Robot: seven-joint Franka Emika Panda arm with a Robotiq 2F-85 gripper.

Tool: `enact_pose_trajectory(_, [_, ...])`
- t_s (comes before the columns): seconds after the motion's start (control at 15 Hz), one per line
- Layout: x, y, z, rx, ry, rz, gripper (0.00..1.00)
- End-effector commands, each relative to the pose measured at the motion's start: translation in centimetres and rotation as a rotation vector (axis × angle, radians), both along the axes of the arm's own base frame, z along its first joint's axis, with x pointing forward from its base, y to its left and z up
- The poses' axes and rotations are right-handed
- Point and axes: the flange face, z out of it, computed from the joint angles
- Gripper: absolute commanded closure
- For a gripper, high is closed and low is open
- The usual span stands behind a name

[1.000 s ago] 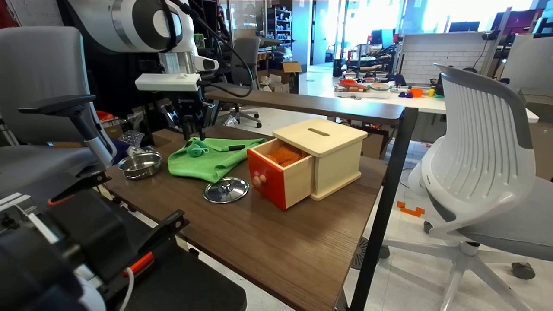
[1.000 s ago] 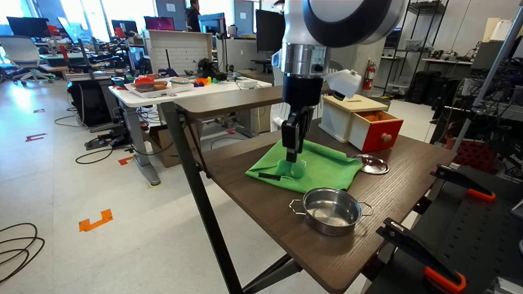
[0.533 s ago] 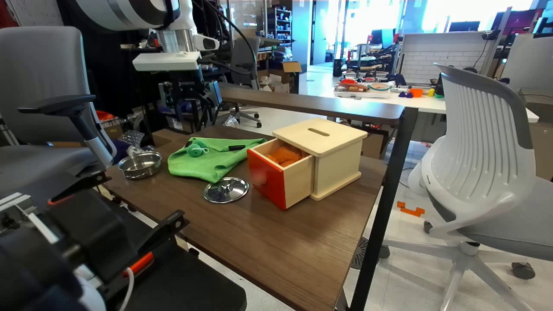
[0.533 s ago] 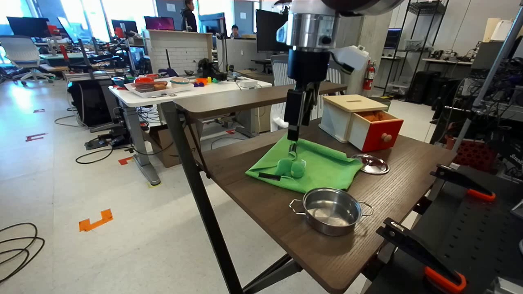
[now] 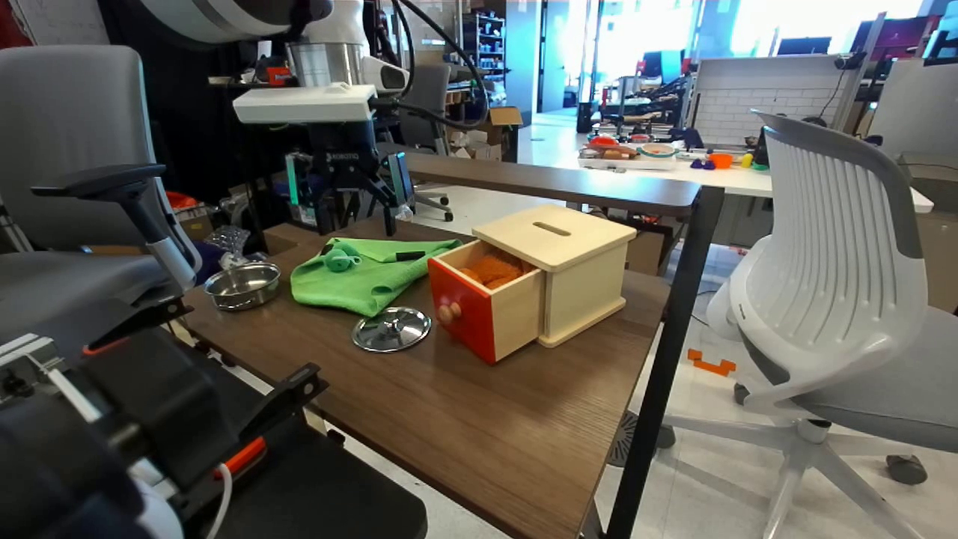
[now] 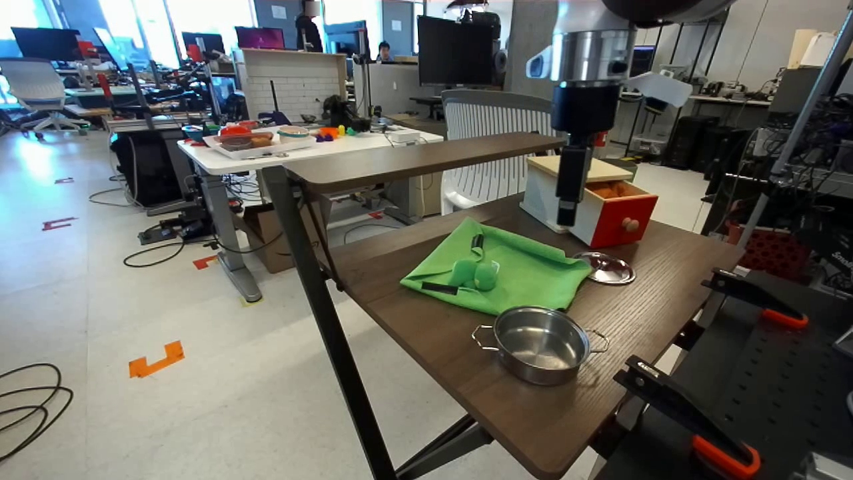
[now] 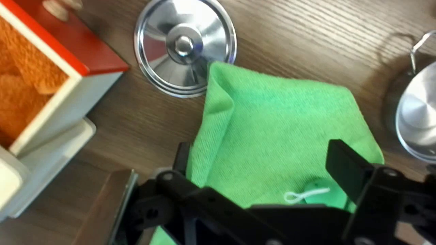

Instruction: Remove the toy from the pot then put the lid on top

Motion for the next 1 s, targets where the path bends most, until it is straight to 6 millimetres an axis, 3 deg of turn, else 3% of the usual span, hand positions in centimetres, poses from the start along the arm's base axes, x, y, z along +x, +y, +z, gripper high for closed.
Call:
enact_pose_trajectory(0.0, [-3.0, -4.2, -1.8, -0.014, 0.065, -0.005, 0.00])
enact_pose_trajectory(0.33, [-6.5, -7.0, -4.8, -0.019, 0.138, -0.040, 0.00])
enact_pose_trajectory(0.67, [-7.7, -7.8, -6.1, -0.002, 0.073, -0.193, 0.00])
enact_pose_trajectory(0.93, [-7.2, -8.0, -6.9, 0.029, 0.022, -0.308, 0.00])
